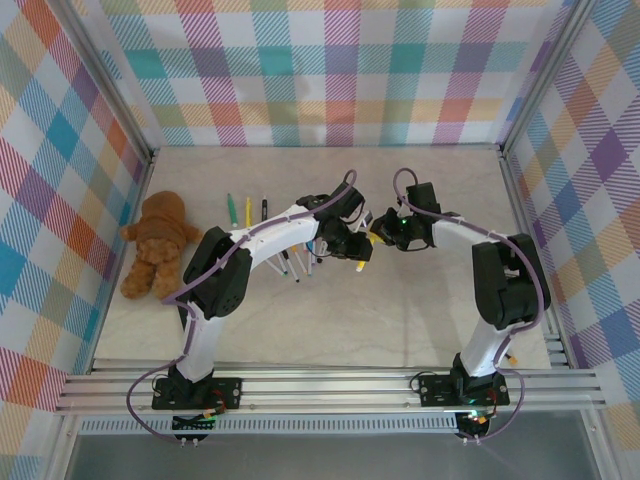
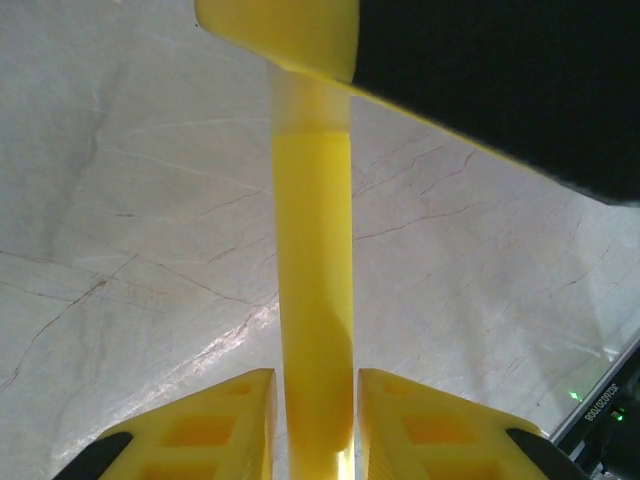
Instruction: Open the pen caps
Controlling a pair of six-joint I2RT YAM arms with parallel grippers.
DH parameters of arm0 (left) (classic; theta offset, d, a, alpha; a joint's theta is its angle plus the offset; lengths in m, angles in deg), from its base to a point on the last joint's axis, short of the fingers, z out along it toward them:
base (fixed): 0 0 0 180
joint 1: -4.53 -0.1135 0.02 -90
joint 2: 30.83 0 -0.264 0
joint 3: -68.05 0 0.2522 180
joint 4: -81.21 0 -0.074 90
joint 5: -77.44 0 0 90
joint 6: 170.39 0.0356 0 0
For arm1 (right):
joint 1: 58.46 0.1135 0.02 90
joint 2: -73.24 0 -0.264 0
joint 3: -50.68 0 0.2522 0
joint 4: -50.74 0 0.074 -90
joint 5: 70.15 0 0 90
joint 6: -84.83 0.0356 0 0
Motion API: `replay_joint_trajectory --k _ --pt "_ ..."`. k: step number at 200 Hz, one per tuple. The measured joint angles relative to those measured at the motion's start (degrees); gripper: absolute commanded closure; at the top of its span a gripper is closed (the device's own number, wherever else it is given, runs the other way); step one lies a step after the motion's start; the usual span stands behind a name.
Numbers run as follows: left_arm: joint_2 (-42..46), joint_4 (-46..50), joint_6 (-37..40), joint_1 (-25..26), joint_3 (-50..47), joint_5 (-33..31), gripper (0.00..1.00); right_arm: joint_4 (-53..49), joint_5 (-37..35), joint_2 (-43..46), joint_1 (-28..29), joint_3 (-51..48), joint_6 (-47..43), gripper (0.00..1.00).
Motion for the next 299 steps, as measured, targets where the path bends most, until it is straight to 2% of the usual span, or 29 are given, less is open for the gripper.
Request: replay_joint_trajectory --k 71,80,97,131,165,193,219,251,299 --pt "-0.4 -1.3 -0.6 0.1 0.0 0.5 0.75 0.5 0.4 1.7 0.0 -0.3 0.2 1.00" --pt "-0.4 -1.3 -0.7 0.1 0.0 0.5 0.81 0.6 0.4 1.7 0.0 -0.5 0.2 1.00" --pt "-0.8 -1.3 -1.0 0.1 0.1 0.9 1.00 0.9 0.3 1.7 0.0 -0.9 0.3 1.00" --pt "-1.4 -1.3 -1.2 0.3 0.5 1.4 1.00 0.2 -0.8 1.7 -0.2 -1.2 0.3 1.00" --pt "-0.2 -4.7 -0.2 0.5 -2.3 2.2 1.00 -5.7 -2.5 1.2 -1.9 1.9 -0.5 1.00" --pt "6.9 -1.4 0.3 1.6 -11.1 1.9 1.00 -7.8 -6.5 -0.1 -8.5 8.6 -2.0 1.00" --pt "11.3 1.4 0.8 1.8 -12.7 0.2 1.00 -8.3 -9.3 -0.2 -12.3 11.9 -2.8 1.00" --pt "11.7 4.8 1.9 -0.9 -8.1 -3.3 1.00 -12.0 -11.8 -2.8 -11.2 14.7 -5.1 1.00" --pt "3.2 8.8 3.1 -12.5 5.0 -10.6 1.00 -18.3 -17.4 -10.2 -10.7 17.9 -8.4 1.00"
